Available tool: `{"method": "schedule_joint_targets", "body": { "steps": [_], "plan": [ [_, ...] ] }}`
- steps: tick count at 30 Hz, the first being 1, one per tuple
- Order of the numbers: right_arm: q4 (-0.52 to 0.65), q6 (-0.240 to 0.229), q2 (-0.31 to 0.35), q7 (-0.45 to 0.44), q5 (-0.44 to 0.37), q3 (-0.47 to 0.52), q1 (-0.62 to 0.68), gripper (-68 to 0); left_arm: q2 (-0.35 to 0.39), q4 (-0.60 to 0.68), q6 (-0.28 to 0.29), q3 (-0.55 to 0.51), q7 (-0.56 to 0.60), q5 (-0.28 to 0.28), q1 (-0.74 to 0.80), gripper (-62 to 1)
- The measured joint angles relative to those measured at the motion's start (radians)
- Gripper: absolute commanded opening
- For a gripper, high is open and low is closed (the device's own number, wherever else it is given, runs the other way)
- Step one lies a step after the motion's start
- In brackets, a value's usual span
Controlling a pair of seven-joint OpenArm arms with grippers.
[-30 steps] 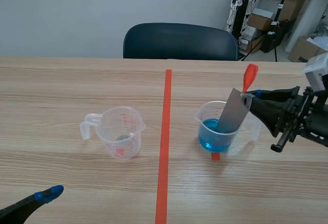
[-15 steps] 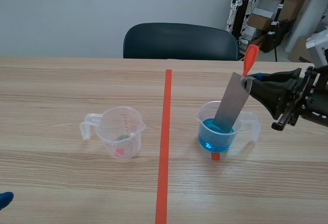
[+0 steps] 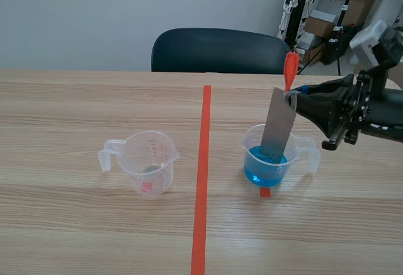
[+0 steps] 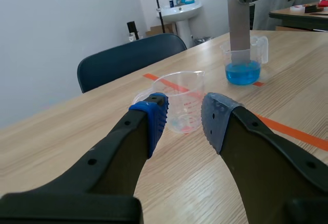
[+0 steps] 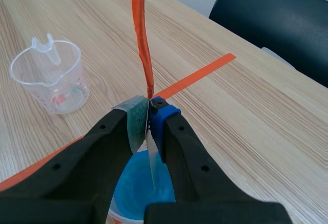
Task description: Do the redox reaction experiment. raise the plate out of the solution
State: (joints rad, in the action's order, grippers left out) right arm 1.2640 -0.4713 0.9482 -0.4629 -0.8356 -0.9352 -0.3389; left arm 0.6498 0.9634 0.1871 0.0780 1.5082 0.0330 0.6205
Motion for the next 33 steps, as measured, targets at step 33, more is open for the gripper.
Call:
{"method": "schedule_joint_targets", "body": {
  "steps": [33],
  "plan": [
    [0.329, -0.05, 0.34, 0.028, -0.23, 0.0, -0.048, -66.9, 0.214, 0.629, 0.301, -0.1, -0.706, 0.09, -0.184, -56.9]
  ]
}}
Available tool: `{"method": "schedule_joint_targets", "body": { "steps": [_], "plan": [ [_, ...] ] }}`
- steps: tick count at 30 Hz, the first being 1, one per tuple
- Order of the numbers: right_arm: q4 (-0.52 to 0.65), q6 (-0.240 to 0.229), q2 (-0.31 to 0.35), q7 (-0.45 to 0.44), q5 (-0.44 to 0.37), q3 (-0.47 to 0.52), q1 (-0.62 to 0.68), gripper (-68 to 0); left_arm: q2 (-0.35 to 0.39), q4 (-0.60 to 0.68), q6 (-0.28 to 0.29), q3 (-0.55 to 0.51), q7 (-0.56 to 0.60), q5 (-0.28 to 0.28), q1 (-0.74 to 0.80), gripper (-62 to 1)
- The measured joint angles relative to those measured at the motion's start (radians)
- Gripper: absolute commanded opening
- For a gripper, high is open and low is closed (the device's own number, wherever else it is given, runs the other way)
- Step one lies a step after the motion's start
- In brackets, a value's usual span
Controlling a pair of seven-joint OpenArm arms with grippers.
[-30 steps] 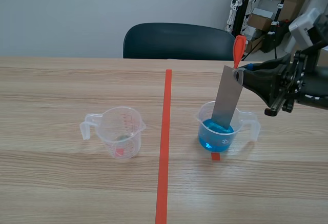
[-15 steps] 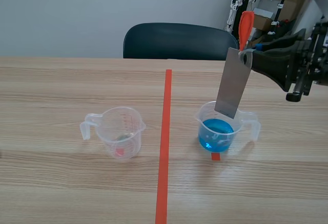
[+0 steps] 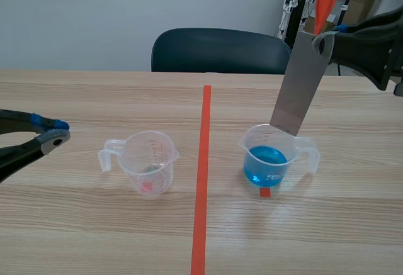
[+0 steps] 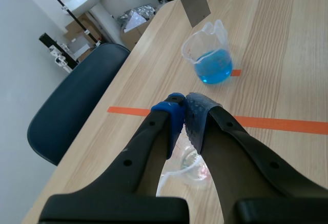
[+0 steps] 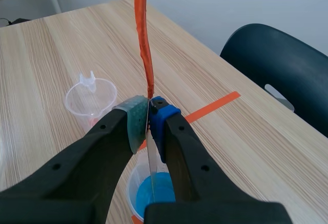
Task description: Do the redox reaction experiment. raise the plate out of the solution
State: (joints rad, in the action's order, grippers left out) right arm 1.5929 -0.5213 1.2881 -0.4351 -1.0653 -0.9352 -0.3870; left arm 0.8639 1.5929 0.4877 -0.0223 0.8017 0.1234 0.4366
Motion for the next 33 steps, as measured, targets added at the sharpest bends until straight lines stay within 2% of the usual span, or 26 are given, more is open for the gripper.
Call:
{"method": "schedule_joint_targets", "body": {
  "steps": [3, 8, 14, 19, 22, 26, 30, 33],
  "plan": [
    [0.01, 0.001, 0.019, 0.0, -0.055, 0.0, -0.007, -66.9, -0.03, 0.024, 0.011, 0.051, -0.082, 0.003, -0.055, -56.9],
    [0.015, 0.0, 0.039, 0.0, -0.079, 0.0, -0.009, -66.9, -0.095, 0.023, 0.037, 0.18, -0.203, 0.018, -0.153, -56.9],
    [0.016, 0.001, 0.039, 0.0, -0.098, 0.0, -0.009, -66.9, -0.17, 0.018, 0.037, 0.293, -0.312, 0.112, -0.264, -56.9],
    [0.016, 0.0, 0.039, 0.01, -0.106, 0.0, -0.014, -66.9, -0.218, 0.018, 0.046, 0.328, -0.378, 0.112, -0.341, -56.9],
    [0.016, 0.001, 0.037, 0.032, -0.156, 0.0, -0.035, -66.9, -0.237, 0.018, 0.064, 0.328, -0.422, 0.114, -0.38, -56.9],
    [0.016, 0.001, 0.032, 0.058, -0.175, 0.0, -0.065, -66.9, -0.257, 0.017, 0.068, 0.33, -0.427, 0.15, -0.415, -56.9],
    [0.016, 0.0, 0.008, 0.114, -0.174, 0.0, -0.066, -66.9, -0.283, 0.017, 0.079, 0.363, -0.51, 0.153, -0.454, -56.9],
    [0.016, 0.0, -0.014, 0.127, -0.174, 0.0, -0.066, -66.9, -0.318, 0.017, 0.083, 0.398, -0.535, 0.202, -0.488, -56.9]
  ]
}}
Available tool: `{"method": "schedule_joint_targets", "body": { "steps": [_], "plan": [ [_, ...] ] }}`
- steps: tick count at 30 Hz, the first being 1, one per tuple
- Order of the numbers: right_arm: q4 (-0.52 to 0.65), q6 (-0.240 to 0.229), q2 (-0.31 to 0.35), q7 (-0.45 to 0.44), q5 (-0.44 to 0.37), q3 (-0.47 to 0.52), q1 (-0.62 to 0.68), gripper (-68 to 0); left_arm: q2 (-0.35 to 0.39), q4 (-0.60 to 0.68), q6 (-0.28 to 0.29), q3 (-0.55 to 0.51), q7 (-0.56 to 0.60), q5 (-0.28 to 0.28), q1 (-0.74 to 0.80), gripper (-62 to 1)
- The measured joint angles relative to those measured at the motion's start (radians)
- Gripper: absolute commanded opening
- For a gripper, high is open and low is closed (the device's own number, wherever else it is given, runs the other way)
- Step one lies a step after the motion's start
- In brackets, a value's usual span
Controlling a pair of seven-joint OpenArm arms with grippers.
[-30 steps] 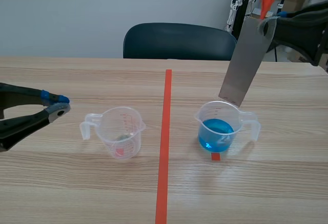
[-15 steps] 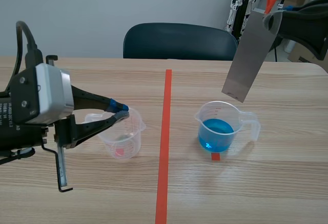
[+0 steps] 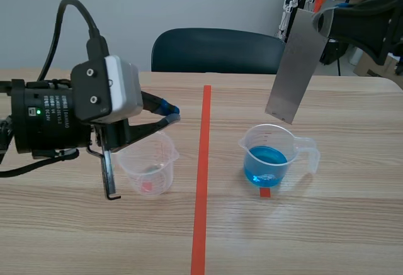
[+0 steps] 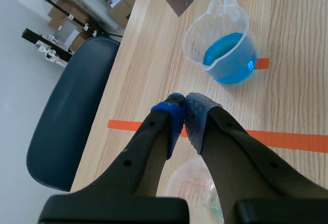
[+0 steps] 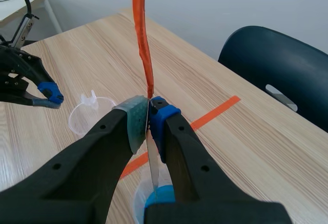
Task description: Do the redox reaction experiment. raise the plate out of the solution
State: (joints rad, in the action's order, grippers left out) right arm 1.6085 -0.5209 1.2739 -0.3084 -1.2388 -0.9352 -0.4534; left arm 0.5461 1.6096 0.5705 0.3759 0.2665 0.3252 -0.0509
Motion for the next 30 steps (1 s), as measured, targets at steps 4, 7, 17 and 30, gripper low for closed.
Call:
{"method": "schedule_joint_targets", "body": {
  "steps": [4, 7, 17, 30],
  "plan": [
    [0.0, 0.0, -0.003, 0.0, 0.0, 0.0, 0.0, -66.9, -0.045, 0.0, 0.0, 0.036, -0.016, 0.048, -0.031, -56.9],
    [0.0, 0.0, -0.002, 0.0, 0.0, 0.0, 0.0, -66.9, -0.064, 0.0, 0.0, 0.058, -0.031, 0.063, -0.045, -56.9],
    [0.0, 0.0, -0.002, 0.022, -0.011, 0.0, -0.028, -66.9, -0.121, -0.115, -0.024, 0.119, -0.051, 0.075, -0.122, -56.9],
    [0.0, 0.0, -0.002, 0.022, -0.011, 0.0, -0.028, -66.9, -0.166, -0.208, -0.038, 0.142, -0.047, 0.075, -0.191, -56.9]
  ]
}}
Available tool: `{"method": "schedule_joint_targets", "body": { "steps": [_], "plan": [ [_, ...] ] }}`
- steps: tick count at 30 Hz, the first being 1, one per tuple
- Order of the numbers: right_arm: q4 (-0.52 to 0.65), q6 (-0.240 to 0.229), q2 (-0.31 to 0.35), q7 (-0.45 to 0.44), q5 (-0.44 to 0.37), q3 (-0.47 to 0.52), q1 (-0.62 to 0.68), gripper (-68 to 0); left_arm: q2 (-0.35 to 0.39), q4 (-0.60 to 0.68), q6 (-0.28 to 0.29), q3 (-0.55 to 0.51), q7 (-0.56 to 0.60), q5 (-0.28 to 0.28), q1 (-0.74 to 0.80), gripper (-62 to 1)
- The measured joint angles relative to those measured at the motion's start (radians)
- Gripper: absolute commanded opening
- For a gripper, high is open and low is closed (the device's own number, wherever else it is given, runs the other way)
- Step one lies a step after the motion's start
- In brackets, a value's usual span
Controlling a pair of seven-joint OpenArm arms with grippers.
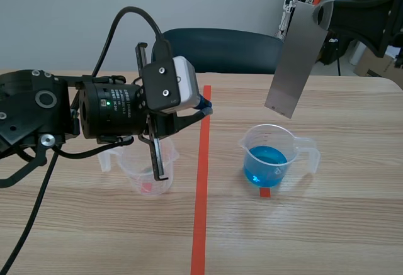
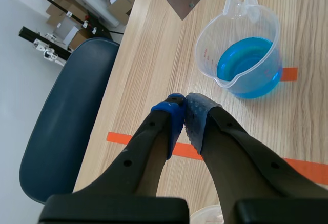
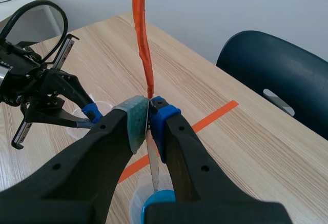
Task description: Do the redox reaction experiment. raise the plate out of the solution
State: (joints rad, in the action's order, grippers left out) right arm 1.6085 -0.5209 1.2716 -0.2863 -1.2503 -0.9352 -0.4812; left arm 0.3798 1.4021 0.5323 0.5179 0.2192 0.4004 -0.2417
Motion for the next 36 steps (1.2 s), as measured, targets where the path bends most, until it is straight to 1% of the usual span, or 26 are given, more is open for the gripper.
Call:
{"method": "schedule_joint_targets", "body": {
  "steps": [36],
  "plan": [
    [0.0, 0.0, 0.0, 0.0, 0.0, 0.0, 0.0, -66.9, 0.0, 0.0, 0.0, 0.0, 0.013, 0.0, 0.0, -56.9]
  ]
}}
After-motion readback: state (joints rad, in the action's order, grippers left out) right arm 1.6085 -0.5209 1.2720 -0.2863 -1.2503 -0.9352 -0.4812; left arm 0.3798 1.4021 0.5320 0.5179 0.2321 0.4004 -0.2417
